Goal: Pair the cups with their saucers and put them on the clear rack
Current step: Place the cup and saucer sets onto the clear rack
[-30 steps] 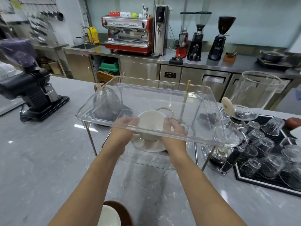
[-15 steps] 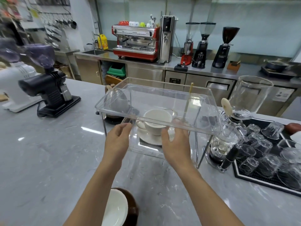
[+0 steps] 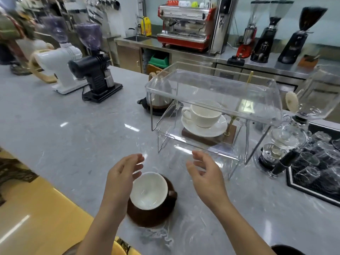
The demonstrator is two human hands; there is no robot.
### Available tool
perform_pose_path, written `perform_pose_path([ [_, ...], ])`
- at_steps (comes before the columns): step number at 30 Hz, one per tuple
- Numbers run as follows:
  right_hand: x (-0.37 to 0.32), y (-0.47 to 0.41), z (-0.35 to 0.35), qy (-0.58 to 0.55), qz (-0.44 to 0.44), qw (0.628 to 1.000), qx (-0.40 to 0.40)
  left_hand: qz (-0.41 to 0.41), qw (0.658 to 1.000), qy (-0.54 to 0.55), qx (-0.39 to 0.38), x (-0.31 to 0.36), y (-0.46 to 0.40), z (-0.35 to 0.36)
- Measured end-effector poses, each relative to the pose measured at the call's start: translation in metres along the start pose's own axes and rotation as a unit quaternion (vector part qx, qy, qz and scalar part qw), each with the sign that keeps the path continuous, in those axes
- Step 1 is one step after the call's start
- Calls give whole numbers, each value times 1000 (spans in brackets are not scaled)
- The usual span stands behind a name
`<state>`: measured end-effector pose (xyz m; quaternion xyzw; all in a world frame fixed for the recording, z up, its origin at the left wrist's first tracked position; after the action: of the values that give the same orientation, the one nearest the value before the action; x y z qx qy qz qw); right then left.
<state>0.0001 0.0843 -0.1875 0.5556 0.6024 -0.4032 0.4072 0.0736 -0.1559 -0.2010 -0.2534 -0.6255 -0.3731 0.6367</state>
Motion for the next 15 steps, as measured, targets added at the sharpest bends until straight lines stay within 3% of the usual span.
perform_pose_path([
  [15, 59, 27, 47, -46, 141, 986, -82, -46, 994, -81, 57, -61, 17, -72],
])
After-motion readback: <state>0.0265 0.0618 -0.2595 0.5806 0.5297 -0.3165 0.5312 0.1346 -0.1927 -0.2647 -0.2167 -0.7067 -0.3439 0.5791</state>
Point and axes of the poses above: each hand's wrist, its own y-axis away from the middle knuckle, its own z-axis out of the palm, x = y × z, the point moved 8 cm from there along -y, towards the middle knuckle, and after that the axes turned 2 degrees about x, right-handed, at the moved point
